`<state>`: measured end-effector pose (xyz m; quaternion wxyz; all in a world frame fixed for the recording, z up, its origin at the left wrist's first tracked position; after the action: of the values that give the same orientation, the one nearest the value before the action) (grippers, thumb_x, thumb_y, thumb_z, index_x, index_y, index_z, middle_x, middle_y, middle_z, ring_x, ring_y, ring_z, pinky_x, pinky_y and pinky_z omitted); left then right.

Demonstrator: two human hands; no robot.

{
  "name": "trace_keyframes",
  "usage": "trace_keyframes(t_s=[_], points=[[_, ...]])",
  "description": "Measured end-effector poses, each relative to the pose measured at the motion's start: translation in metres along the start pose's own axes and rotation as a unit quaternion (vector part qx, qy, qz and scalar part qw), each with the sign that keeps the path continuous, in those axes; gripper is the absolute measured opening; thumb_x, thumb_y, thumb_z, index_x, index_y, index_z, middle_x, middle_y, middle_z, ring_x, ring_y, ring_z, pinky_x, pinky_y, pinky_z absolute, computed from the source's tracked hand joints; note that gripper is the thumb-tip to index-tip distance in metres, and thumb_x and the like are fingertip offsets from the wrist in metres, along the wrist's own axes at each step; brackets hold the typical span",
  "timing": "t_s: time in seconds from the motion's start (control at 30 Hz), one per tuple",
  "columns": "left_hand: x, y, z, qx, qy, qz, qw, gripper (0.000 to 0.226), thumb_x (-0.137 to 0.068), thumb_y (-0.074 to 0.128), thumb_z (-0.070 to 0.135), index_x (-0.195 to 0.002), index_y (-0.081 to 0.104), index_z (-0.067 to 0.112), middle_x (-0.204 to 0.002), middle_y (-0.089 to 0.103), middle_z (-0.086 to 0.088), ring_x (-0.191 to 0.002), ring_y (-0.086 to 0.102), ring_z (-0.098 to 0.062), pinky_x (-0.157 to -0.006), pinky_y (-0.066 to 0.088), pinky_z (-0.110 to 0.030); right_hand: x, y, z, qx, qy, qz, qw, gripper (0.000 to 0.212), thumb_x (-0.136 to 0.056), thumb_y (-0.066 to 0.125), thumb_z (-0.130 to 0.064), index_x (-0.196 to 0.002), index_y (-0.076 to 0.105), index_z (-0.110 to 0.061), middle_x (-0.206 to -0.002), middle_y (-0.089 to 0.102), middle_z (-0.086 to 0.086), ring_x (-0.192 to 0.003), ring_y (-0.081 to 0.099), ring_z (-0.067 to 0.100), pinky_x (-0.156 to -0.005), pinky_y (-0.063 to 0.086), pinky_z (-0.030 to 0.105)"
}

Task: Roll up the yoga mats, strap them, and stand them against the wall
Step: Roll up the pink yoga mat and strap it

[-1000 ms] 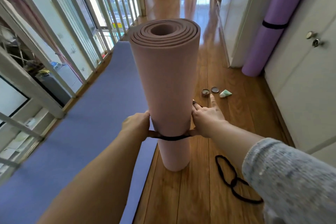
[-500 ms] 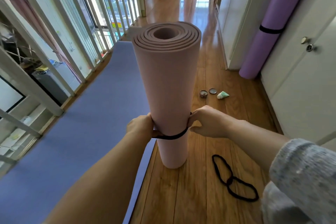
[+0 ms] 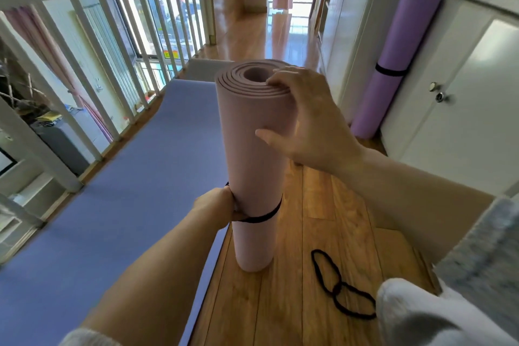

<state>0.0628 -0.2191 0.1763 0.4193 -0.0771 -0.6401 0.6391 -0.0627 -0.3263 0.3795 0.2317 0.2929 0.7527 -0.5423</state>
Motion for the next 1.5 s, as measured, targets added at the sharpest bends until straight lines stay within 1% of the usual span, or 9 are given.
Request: trace_keyframes(t_s=[0.23,0.37,0.47,0.57,0.67,0.83,0.93,1.17,1.5], points=[[0.025,-0.018,-0.010,-0.018,0.023,-0.064,0.998,0.023,-0.093,0.052,0.012,-0.115,0.054,0.019,-0.117,0.055,-0.004,-0.096,0.056,-0.020,-0.085,0.046,-0.025,-0.005,-0.002,-0.014,0.056,-0.005,-0.101,0.993,0.075,-0.072,0.068,-0.054,-0.134,0.051,-0.017,-0.132,0.046,0.004,-0.126,0.035,0.023,-0.104,0.028,0.031],[0.056,-0.065,-0.028,0.104,0.026,0.047,0.993,0.048,-0.097,0.044,0.008,-0.144,0.038,0.013,-0.139,0.050,-0.010,-0.116,0.057,-0.025,-0.095,0.049,-0.037,-0.002,-0.010,-0.023,0.060,0.022,-0.115,0.991,0.072,-0.074,0.075,-0.049,-0.133,0.051,-0.018,-0.132,0.043,0.002,-0.128,0.032,0.023,-0.107,0.030,0.038],[0.101,-0.112,-0.026,0.358,0.031,0.131,0.924,0.037,-0.103,0.037,0.017,-0.139,0.043,0.010,-0.130,0.056,-0.014,-0.095,0.061,-0.023,-0.072,0.051,-0.030,0.003,-0.016,-0.038,0.093,0.021,-0.147,0.984,0.073,-0.072,0.075,-0.054,-0.131,0.050,-0.020,-0.132,0.040,0.000,-0.125,0.029,0.020,-0.106,0.032,0.037],[0.150,-0.137,-0.005,0.528,0.040,0.108,0.842,0.054,-0.099,0.035,0.052,-0.141,0.039,0.018,-0.131,0.052,-0.009,-0.108,0.056,-0.026,-0.083,0.051,-0.044,0.014,-0.024,-0.057,0.116,0.018,-0.172,0.978,0.071,-0.069,0.074,-0.058,-0.125,0.050,-0.020,-0.130,0.036,-0.001,-0.122,0.027,0.018,-0.102,0.037,0.036],[0.186,-0.135,0.024,0.507,0.044,0.039,0.860,0.071,-0.082,0.047,0.070,-0.137,0.040,0.026,-0.125,0.045,-0.004,-0.116,0.051,-0.033,-0.076,0.054,-0.043,0.036,-0.037,-0.077,0.118,0.010,-0.188,0.975,0.069,-0.069,0.074,-0.057,-0.123,0.051,-0.021,-0.131,0.033,-0.001,-0.123,0.027,0.018,-0.100,0.041,0.036],[0.221,-0.109,0.056,0.505,0.026,0.003,0.862,0.037,-0.088,0.063,0.035,-0.115,0.056,0.011,-0.112,0.060,-0.007,-0.097,0.061,-0.025,-0.073,0.060,-0.043,0.082,-0.054,-0.093,0.102,0.138,-0.192,0.966,0.076,-0.074,0.074,-0.050,-0.139,0.037,-0.035,-0.154,-0.002,0.008,-0.141,0.012,0.036,-0.112,0.031,0.045],[0.236,-0.099,0.073,0.538,0.028,0.040,0.842,0.032,-0.086,0.063,0.024,-0.114,0.061,0.010,-0.106,0.065,-0.011,-0.096,0.063,-0.026,-0.075,0.059,-0.048,0.105,-0.062,-0.093,0.044,0.252,-0.230,0.939,0.068,-0.079,0.073,-0.040,-0.138,0.038,-0.036,-0.153,-0.010,0.011,-0.131,0.038,0.040,-0.108,0.037,0.035],[0.240,-0.122,0.138,0.556,0.103,0.056,0.823,0.035,-0.086,0.062,0.022,-0.119,0.051,0.016,-0.104,0.060,-0.007,-0.090,0.060,-0.023,-0.072,0.059,-0.048,0.108,-0.139,-0.076,0.013,0.226,-0.137,0.964,0.053,-0.075,0.073,-0.024,-0.125,0.056,-0.025,-0.149,0.014,0.015,-0.133,0.037,0.036,-0.110,0.037,0.035],[0.142,-0.178,0.268,0.607,0.177,0.020,0.775,0.047,-0.084,0.067,0.030,-0.126,0.050,0.018,-0.113,0.061,-0.010,-0.097,0.065,-0.030,-0.069,0.060,-0.047,0.049,-0.215,0.056,0.118,0.210,-0.119,0.963,0.058,-0.076,0.077,-0.028,-0.130,0.055,-0.026,-0.158,0.000,0.009,-0.135,0.037,0.033,-0.107,0.035,0.031]])
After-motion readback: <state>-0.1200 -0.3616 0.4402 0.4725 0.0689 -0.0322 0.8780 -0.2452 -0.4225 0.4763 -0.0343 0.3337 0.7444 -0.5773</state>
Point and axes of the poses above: each hand's wrist, its own x-axis away from the middle knuckle, its own y-axis out of the palm, z = x × y, the point moved 6 cm from there along -x, towards the middle knuckle
